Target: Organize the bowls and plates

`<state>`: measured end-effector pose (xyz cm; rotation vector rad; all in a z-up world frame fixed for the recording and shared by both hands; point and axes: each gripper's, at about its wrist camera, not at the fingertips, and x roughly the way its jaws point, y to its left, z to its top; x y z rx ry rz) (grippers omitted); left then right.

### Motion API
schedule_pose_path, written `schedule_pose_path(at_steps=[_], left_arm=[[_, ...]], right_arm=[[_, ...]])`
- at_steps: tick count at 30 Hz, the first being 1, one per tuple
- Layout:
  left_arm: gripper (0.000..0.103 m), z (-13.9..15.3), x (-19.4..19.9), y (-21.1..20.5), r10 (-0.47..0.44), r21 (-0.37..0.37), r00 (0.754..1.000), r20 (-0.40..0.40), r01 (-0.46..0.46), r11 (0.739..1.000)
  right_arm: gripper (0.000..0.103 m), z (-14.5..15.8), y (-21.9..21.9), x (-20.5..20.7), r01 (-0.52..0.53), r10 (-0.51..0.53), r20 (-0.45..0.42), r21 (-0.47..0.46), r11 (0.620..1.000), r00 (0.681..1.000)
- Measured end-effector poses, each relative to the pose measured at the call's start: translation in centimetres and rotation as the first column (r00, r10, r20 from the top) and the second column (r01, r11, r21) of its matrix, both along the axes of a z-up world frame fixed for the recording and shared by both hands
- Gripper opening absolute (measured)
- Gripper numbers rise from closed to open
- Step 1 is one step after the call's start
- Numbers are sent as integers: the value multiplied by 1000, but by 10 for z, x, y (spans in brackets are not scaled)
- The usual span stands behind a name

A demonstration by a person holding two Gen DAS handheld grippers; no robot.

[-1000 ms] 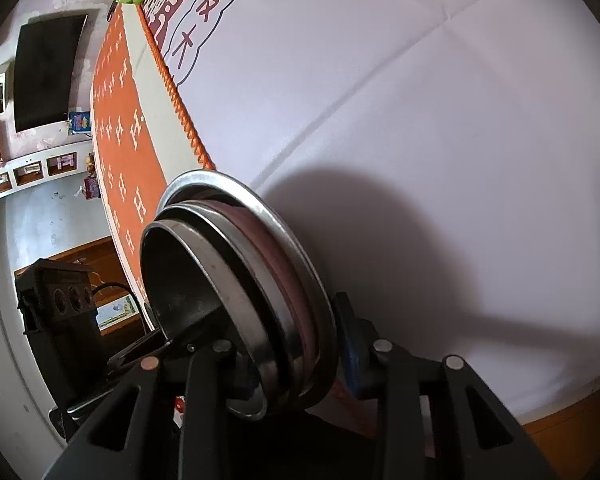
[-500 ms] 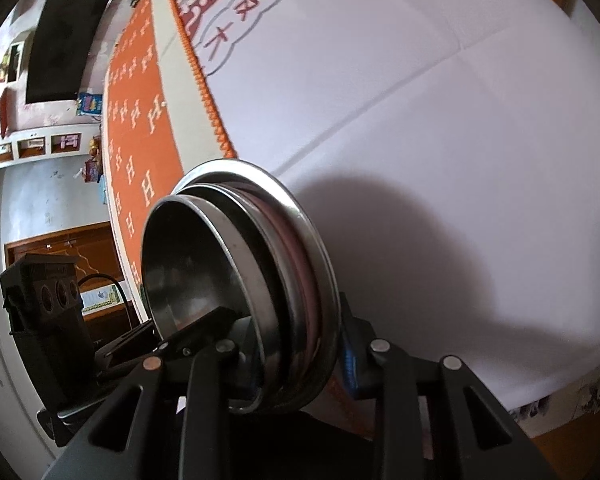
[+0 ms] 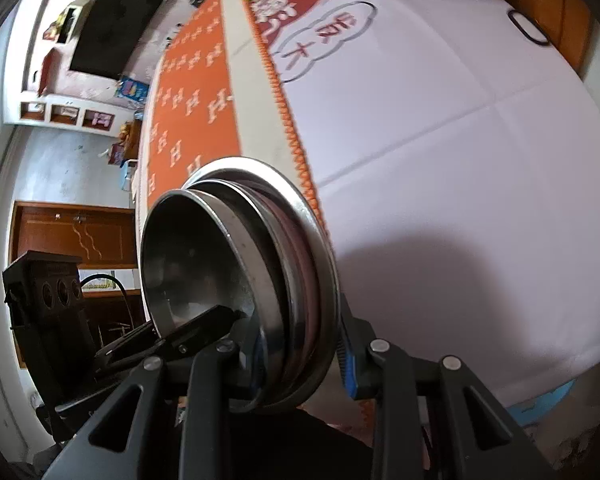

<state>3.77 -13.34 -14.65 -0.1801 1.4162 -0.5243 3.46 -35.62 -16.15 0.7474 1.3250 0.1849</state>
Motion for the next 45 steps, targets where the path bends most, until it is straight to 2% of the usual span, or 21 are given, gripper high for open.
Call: schedule_pose_path(at_steps=[11,21,32,45], left_arm=[[49,24,-31,46,99,-36,992,80,-97,995],[49,29,-49,86,195,-58,976,98,-190,980],[49,19,-51,131,274,-44,959,67,-272,961],[49,-12,-41,175,299,13,954,-36,-299,954]], right_arm=[[29,24,41,-12,-89,92,87,-34,995,992],[29,30,82,-7,-176,179,99,-45,983,979],[29,23,128,6,-259,261,65,-40,965,963],[29,-7,178,23,-311,310,-53,-18,950,949]])
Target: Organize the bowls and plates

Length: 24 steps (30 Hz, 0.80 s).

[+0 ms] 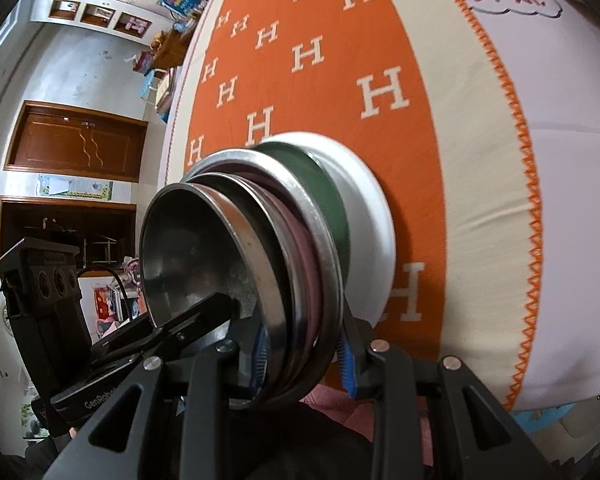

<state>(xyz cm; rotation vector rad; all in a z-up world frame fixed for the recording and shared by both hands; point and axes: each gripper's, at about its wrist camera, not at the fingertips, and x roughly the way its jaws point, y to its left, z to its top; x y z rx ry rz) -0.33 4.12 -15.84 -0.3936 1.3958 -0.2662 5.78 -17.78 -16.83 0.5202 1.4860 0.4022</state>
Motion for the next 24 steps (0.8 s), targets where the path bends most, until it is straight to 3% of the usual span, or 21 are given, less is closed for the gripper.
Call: schedule_pose_path(at_steps=[13,24], left_arm=[[49,-23,24,24,-40,-1,997,-72,40,999],[49,-30,39,25,-106,-7,991,-87,105,994]], right_arm=[[32,-16,27,12,9,-12,-76,-31,999,997],[32,-17,28,14,65,-70,-93,-57,996,993]])
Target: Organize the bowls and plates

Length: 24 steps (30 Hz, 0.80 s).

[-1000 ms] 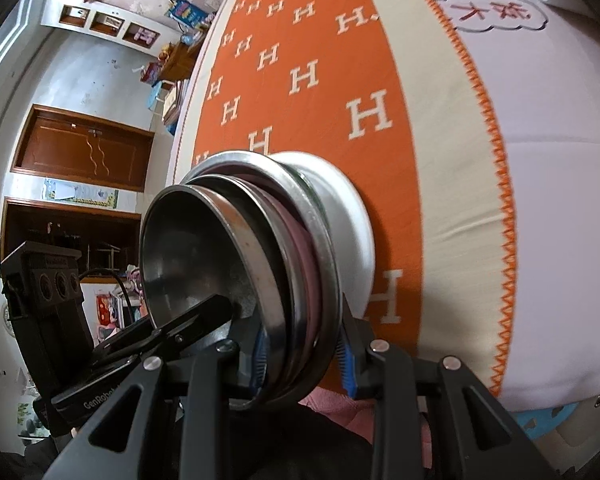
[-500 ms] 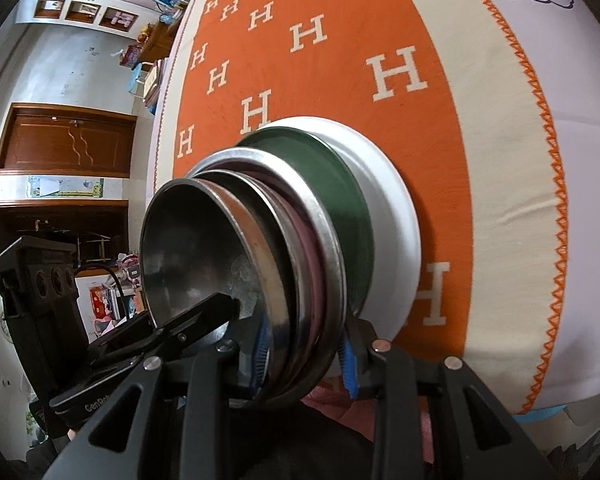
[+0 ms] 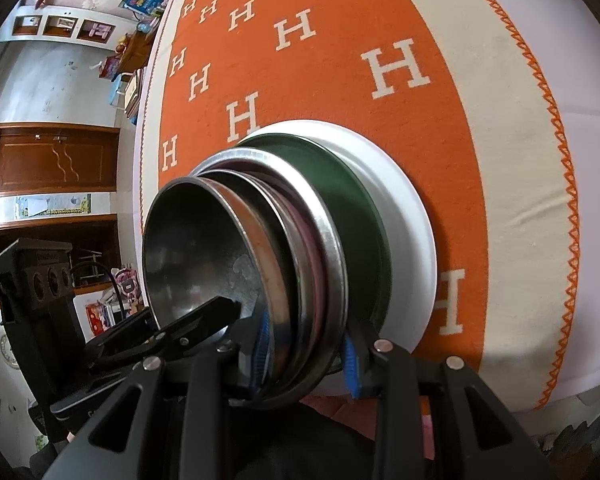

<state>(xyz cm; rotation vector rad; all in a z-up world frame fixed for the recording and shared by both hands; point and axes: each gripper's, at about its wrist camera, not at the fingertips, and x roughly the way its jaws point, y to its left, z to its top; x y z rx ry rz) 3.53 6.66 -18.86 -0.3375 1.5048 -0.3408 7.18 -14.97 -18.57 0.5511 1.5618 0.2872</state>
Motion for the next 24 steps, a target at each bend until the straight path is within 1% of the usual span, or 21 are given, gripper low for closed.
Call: schedule_pose_path(at_steps=[7,12,14,18,24], left_arm=[[51,-3,0,1,3,-2,1000,-15,-3,1000],[59,-2,-1,4,31,10,999,-9,-31,999],[62,-1,-1,6,48,22,999,1,-48,999],[63,1,-6,9,77,37,997,26,-78,996],[70,14,-14,6,101,65,991,88,-107,992]], right_arm=[[34,3,1,0,2,-2,6,-6,1000,1000],[34,8,-2,-1,2,-2,23,-5,1000,1000],[35,11,-4,-1,1,0,36,-6,1000,999],[35,19,-7,-4,-10,10,70,2,1000,998],[35,26,-12,-10,-25,23,102,20,999,994]])
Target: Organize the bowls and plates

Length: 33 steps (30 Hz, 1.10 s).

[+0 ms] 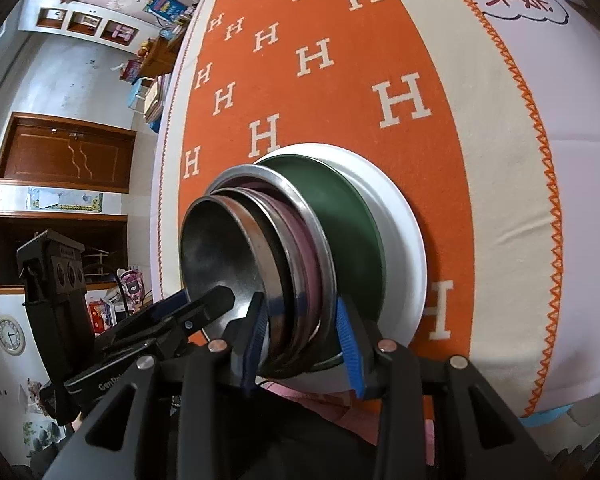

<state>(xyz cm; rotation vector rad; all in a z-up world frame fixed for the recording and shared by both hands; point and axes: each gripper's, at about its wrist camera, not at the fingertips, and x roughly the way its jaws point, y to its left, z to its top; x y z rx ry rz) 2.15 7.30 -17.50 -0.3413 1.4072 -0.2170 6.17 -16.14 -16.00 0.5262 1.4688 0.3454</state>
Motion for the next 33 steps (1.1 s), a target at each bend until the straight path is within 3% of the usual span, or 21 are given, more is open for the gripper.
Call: schedule_pose_path(at_steps=[8,13,17,20,24,26,30,33], left_arm=[[72,23,-18,4,74,-29,993,92,-72,997],[72,45,-40,-4,138,-53,970,200,-130,990],[72,64,-60,-7,177,-22,946,271,-178,984],[72,83,-75,-12,150,43,932,330,-174,984],[72,109,-93,-14,81,136,914,398,-146,980],[75,119,-98,-11,53,161,912,407,-129,978],[78,140,-109,0,13,159,892,453,-95,983],[87,157,-116,4,-47,196,867,496,-59,979]], right_arm=[[36,19,-14,-13,0,-2,119,13,1000,993],[41,31,-20,-25,2,-11,223,41,999,975],[43,40,-25,-37,1,-16,313,46,999,950],[44,51,-28,-45,5,-12,397,19,1000,918],[58,71,-25,-58,13,17,525,-54,998,851],[59,79,-22,-67,20,28,559,-80,997,829],[60,94,-13,-87,36,56,587,-144,989,808],[78,108,-7,-105,80,37,595,-170,982,803]])
